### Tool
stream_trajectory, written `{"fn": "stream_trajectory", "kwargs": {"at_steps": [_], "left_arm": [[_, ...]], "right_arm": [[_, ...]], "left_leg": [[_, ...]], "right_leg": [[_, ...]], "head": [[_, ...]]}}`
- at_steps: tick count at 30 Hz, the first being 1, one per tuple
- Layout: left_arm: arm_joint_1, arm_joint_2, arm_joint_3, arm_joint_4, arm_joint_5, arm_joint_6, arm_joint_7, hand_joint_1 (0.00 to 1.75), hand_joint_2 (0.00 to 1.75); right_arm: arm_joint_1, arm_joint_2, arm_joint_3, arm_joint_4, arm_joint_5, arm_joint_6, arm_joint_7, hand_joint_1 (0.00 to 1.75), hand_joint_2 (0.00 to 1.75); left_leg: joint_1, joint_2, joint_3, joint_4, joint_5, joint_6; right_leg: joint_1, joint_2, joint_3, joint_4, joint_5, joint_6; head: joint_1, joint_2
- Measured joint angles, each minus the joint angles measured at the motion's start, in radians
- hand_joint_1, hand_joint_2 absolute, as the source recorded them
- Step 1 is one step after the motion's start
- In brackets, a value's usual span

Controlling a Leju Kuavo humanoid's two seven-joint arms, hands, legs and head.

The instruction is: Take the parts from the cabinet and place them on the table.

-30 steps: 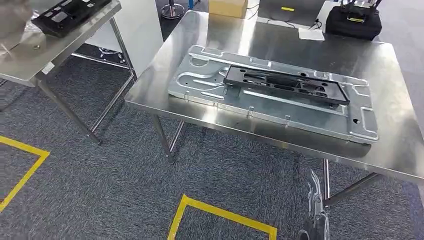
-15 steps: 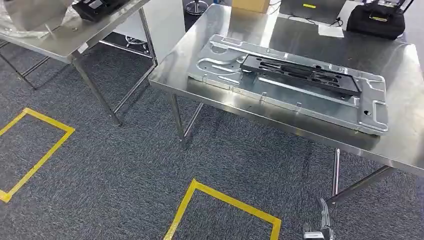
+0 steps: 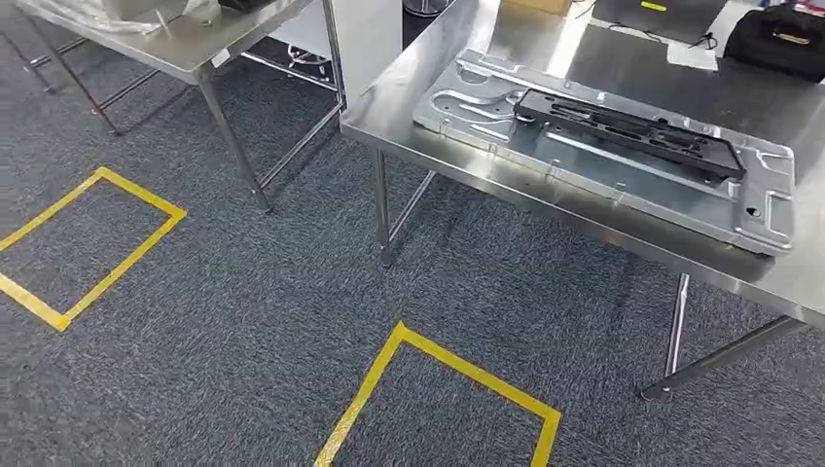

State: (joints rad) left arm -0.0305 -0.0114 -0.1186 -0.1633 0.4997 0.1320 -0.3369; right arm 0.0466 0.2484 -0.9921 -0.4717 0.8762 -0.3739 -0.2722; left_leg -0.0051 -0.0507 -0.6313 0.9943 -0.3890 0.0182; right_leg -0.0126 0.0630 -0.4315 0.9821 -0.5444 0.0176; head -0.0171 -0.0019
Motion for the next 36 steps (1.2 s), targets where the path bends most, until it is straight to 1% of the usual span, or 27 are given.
{"fn": "stream_trajectory", "kwargs": {"at_steps": [1,3,4,5,6,8,9,10,11,13,14,15,16,19,20,21,22,24,25,26,27,28,29,30,34,35,36], "left_arm": [[-0.001,0.0,0.0,0.0,0.0,0.0,0.0,0.0,0.0],[0.001,0.003,0.0,0.0,0.0,-0.001,0.0,0.0,0.0],[0.004,0.008,0.001,0.0,0.0,-0.002,0.0,0.0,0.0],[0.005,0.01,0.001,0.0,0.0,-0.003,0.0,0.0,0.0],[0.003,0.01,0.001,0.0,0.0,-0.003,0.0,0.0,0.0],[0.002,0.01,0.002,0.0,0.0,-0.005,0.0,0.0,0.0],[0.001,0.01,0.002,0.0,-0.001,-0.006,0.0,0.0,0.0],[0.002,0.011,0.002,0.0,-0.004,-0.008,0.0,0.0,0.0],[0.003,0.013,0.002,0.0,-0.006,-0.011,0.001,0.0,0.0],[0.004,0.018,0.002,0.0,-0.008,-0.016,0.002,0.0,0.0],[0.003,0.02,0.002,0.0,-0.01,-0.019,0.002,0.0,0.0],[0.0,0.023,0.002,0.0,-0.01,-0.02,0.002,0.0,0.0],[-0.001,0.024,0.002,0.0,-0.013,-0.021,0.002,0.0,0.0],[0.002,0.029,0.002,0.0,-0.018,-0.021,0.003,0.0,0.0],[0.003,0.029,0.002,0.0,-0.018,-0.021,0.003,0.0,0.0],[0.002,0.029,0.002,0.0,-0.018,-0.022,0.004,0.0,0.0],[0.0,0.03,0.002,0.0,-0.019,-0.022,0.005,0.0,0.0],[-0.003,0.031,0.002,0.0,-0.021,-0.024,0.007,0.0,0.0],[-0.002,0.032,0.002,0.0,-0.021,-0.024,0.011,0.0,0.0],[-0.001,0.032,0.002,0.0,-0.023,-0.024,0.013,0.0,0.0],[-0.001,0.032,0.002,0.0,-0.026,-0.024,0.015,0.0,0.0],[-0.001,0.032,0.0,0.0,-0.028,-0.025,0.017,0.0,0.0],[-0.002,0.032,-0.001,0.0,-0.031,-0.025,0.018,0.0,0.0],[-0.004,0.032,-0.002,0.0,-0.032,-0.025,0.019,0.0,0.0],[-0.003,0.036,-0.002,0.0,-0.036,-0.026,0.021,0.0,0.0],[-0.001,0.039,-0.003,0.0,-0.036,-0.026,0.021,0.0,0.0],[-0.002,0.038,-0.003,0.0,-0.037,-0.027,0.021,0.0,0.0]], "right_arm": [[-0.008,0.0,-0.013,0.031,0.005,0.005,0.03,0.0,0.0],[-0.023,-0.005,-0.034,0.076,0.011,0.023,0.085,0.0,0.0],[-0.029,-0.006,-0.043,0.1,0.012,0.034,0.111,0.0,0.0],[-0.036,-0.007,-0.05,0.117,0.015,0.046,0.134,0.0,0.0],[-0.037,-0.009,-0.056,0.13,0.019,0.058,0.154,0.0,0.0],[-0.038,-0.011,-0.065,0.151,0.024,0.079,0.178,0.0,0.0],[-0.039,-0.013,-0.069,0.163,0.027,0.096,0.188,0.0,0.0],[-0.041,-0.014,-0.073,0.172,0.027,0.115,0.196,0.0,0.0],[-0.044,-0.015,-0.074,0.181,0.029,0.135,0.202,0.0,0.0],[-0.051,-0.016,-0.074,0.193,0.034,0.168,0.208,0.0,0.0],[-0.055,-0.016,-0.074,0.197,0.038,0.18,0.209,0.0,0.0],[-0.055,-0.016,-0.074,0.202,0.041,0.189,0.209,0.0,0.0],[-0.057,-0.016,-0.073,0.207,0.046,0.2,0.209,0.0,0.0],[-0.072,-0.016,-0.073,0.213,0.057,0.229,0.208,0.0,0.0],[-0.074,-0.018,-0.073,0.213,0.06,0.234,0.208,0.0,0.0],[-0.073,-0.019,-0.073,0.217,0.064,0.242,0.208,0.0,0.0],[-0.073,-0.019,-0.073,0.219,0.067,0.253,0.208,0.0,0.0],[-0.072,-0.021,-0.073,0.224,0.074,0.268,0.211,0.0,0.0],[-0.072,-0.022,-0.073,0.226,0.078,0.279,0.22,0.0,0.0],[-0.072,-0.022,-0.073,0.228,0.082,0.289,0.226,0.0,0.0],[-0.072,-0.023,-0.073,0.229,0.084,0.3,0.235,0.0,0.0],[-0.072,-0.024,-0.073,0.231,0.087,0.314,0.245,0.0,0.0],[-0.072,-0.026,-0.073,0.232,0.092,0.323,0.252,0.0,0.0],[-0.071,-0.026,-0.073,0.235,0.094,0.328,0.257,0.0,0.0],[-0.078,-0.026,-0.071,0.237,0.103,0.337,0.27,0.0,0.0],[-0.079,-0.026,-0.071,0.237,0.104,0.338,0.272,0.0,0.0],[-0.078,-0.027,-0.071,0.237,0.105,0.34,0.274,0.0,0.0]], "left_leg": [[-0.001,-0.007,-0.003,0.001,0.011,-0.006],[-0.001,-0.022,-0.006,-0.005,0.027,-0.019],[0.001,-0.029,-0.009,-0.004,0.03,-0.024],[0.004,0.001,-0.018,0.016,0.006,-0.028],[0.005,0.025,-0.035,0.066,-0.041,-0.034],[0.011,0.036,-0.087,0.219,-0.136,-0.045],[0.012,0.037,-0.106,0.283,-0.159,-0.049],[0.014,0.039,-0.107,0.312,-0.158,-0.051],[0.015,0.042,-0.083,0.29,-0.138,-0.052],[0.014,0.054,0.025,0.136,-0.079,-0.044],[0.01,0.077,0.08,0.053,-0.067,-0.034],[0.0,0.107,0.11,0.009,-0.086,-0.026],[-0.005,0.109,0.103,0.008,-0.081,-0.018],[0.0,0.083,0.093,-0.012,-0.078,0.0],[0.007,0.077,0.1,-0.021,-0.069,0.003],[0.009,0.07,0.098,-0.024,-0.065,0.011],[0.009,0.063,0.092,-0.024,-0.062,0.014],[0.008,0.043,0.083,-0.023,-0.058,0.017],[0.008,0.033,0.081,-0.021,-0.057,0.016],[0.009,0.022,0.08,-0.018,-0.056,0.014],[0.01,0.01,0.079,-0.014,-0.056,0.013],[0.012,-0.003,0.078,-0.006,-0.058,0.009],[0.013,-0.014,0.075,0.003,-0.061,0.004],[0.009,-0.021,0.068,0.01,-0.062,-0.005],[0.014,-0.05,0.049,0.01,-0.049,-0.033],[0.017,-0.035,0.046,0.021,-0.057,-0.034],[0.015,0.002,0.031,0.054,-0.085,-0.037]], "right_leg": [[-0.002,-0.003,0.01,-0.027,-0.016,0.0],[0.005,-0.018,0.004,-0.021,-0.01,-0.01],[-0.005,-0.03,0.002,-0.027,-0.002,-0.024],[-0.003,-0.043,0.0,-0.027,0.004,-0.033],[-0.001,-0.053,-0.004,-0.026,0.008,-0.039],[0.004,-0.079,-0.014,-0.024,0.013,-0.047],[0.005,-0.091,-0.02,-0.021,0.014,-0.047],[0.007,-0.103,-0.026,-0.016,0.015,-0.047],[0.008,-0.115,-0.031,-0.012,0.015,-0.046],[0.01,-0.135,-0.034,-0.008,0.015,-0.045],[0.012,-0.143,-0.032,-0.007,0.014,-0.044],[0.018,-0.152,-0.035,-0.006,0.013,-0.039],[0.018,-0.16,-0.036,-0.005,0.015,-0.032],[0.022,-0.184,-0.032,-0.007,0.015,-0.017],[0.016,-0.151,-0.035,0.007,0.002,-0.009],[0.016,-0.102,-0.057,0.047,-0.029,-0.003],[0.012,-0.078,-0.095,0.123,-0.073,-0.002],[0.005,-0.067,-0.176,0.283,-0.137,0.004],[0.003,-0.067,-0.195,0.317,-0.136,0.006],[0.0,-0.067,-0.19,0.301,-0.109,0.009],[-0.004,-0.066,-0.164,0.245,-0.065,0.011],[-0.008,-0.059,-0.117,0.143,-0.006,0.012],[-0.014,-0.03,-0.077,0.054,0.035,0.014],[-0.014,0.011,-0.069,0.03,0.014,0.015],[-0.006,-0.024,-0.078,0.028,0.029,-0.017],[-0.011,-0.039,-0.077,0.022,0.035,-0.028],[-0.01,-0.047,-0.079,0.022,0.036,-0.035]], "head": [[-0.001,0.0],[0.0,0.0],[0.0,0.0],[-0.003,0.0],[-0.008,0.0],[-0.009,0.0],[-0.009,0.0],[-0.009,0.0],[-0.009,0.0],[-0.009,0.0],[-0.009,0.0],[-0.009,0.0],[-0.008,0.0],[-0.009,0.0],[-0.007,0.0],[-0.004,0.0],[-0.003,0.0],[-0.003,0.0],[-0.003,0.0],[-0.003,0.0],[-0.003,0.0],[-0.003,0.0],[-0.003,0.0],[-0.003,0.0],[-0.005,0.0],[-0.005,0.0],[-0.009,0.0]]}}
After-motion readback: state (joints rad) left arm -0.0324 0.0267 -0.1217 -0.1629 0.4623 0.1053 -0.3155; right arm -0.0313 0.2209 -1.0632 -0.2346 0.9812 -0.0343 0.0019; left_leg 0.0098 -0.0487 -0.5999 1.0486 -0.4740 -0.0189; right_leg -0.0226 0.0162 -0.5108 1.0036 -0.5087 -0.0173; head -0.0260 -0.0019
